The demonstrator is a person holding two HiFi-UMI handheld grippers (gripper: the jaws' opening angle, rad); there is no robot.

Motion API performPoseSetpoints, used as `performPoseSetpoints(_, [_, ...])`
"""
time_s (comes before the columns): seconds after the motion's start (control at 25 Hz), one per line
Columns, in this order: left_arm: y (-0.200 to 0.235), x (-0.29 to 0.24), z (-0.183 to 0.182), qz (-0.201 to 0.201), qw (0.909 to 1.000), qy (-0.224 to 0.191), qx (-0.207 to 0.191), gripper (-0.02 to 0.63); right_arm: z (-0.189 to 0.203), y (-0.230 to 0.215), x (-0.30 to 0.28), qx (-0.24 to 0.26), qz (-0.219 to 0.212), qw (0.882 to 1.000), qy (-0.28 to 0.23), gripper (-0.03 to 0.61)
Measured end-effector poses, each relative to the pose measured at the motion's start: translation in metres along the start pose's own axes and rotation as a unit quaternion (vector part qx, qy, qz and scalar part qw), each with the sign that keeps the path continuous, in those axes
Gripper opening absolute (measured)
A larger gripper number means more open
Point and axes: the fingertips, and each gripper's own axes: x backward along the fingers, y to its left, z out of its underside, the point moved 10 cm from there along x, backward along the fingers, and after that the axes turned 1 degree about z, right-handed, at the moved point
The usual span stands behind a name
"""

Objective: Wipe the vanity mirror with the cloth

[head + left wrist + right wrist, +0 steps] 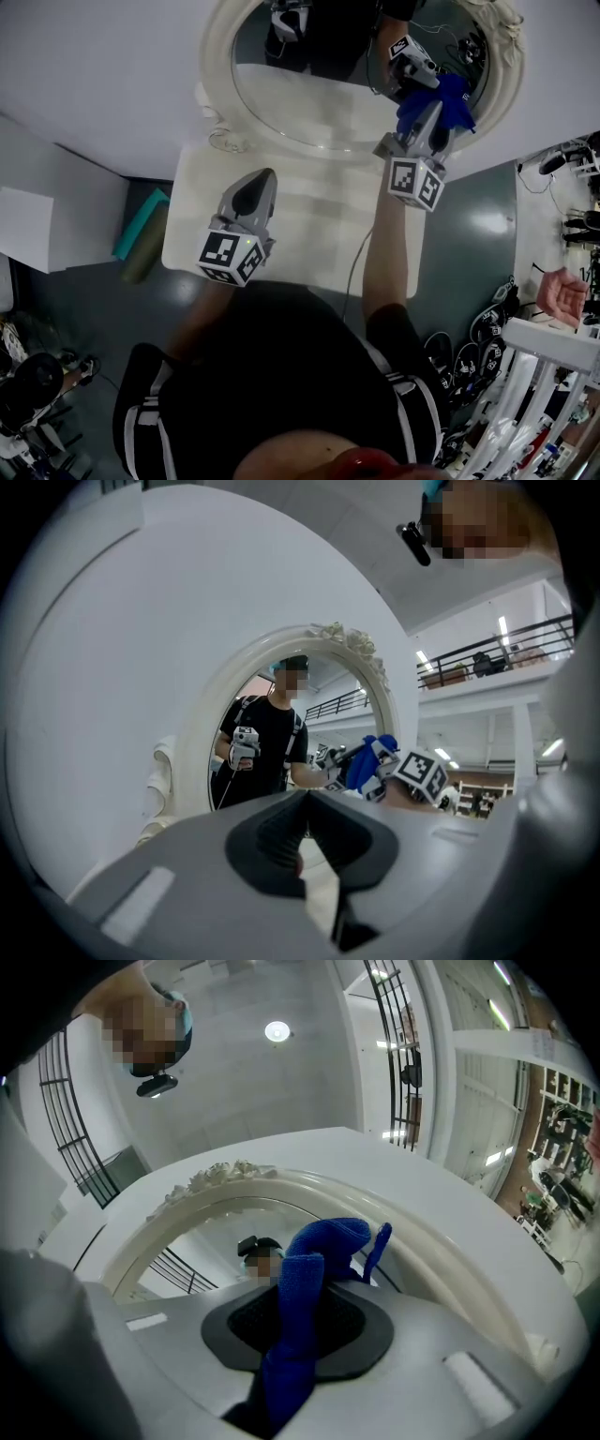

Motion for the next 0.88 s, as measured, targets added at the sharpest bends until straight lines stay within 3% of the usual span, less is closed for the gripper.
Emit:
performPoseSetpoints(0.28, [-0.006,0.011,-0.001,-0.01,0.9998,-0.015,0.007,0.012,-0.007,0.016,0.0,0.004,-0.023,1.0,-0.009,0.072])
performPoseSetpoints(0.48, [0.028,0.018,-0.008,-0.023,0.9995,-0.02,0.011,0.012,0.013,0.065,-0.013,0.016,-0.057,0.998,-0.005,0.072])
performPoseSetpoints(0.88, [0.052,0.039,-0.01,-0.049,0.9982,-0.032,0.016,0.012,0.034,0.126,-0.012,0.028,-0.108,0.994,0.006,0.072])
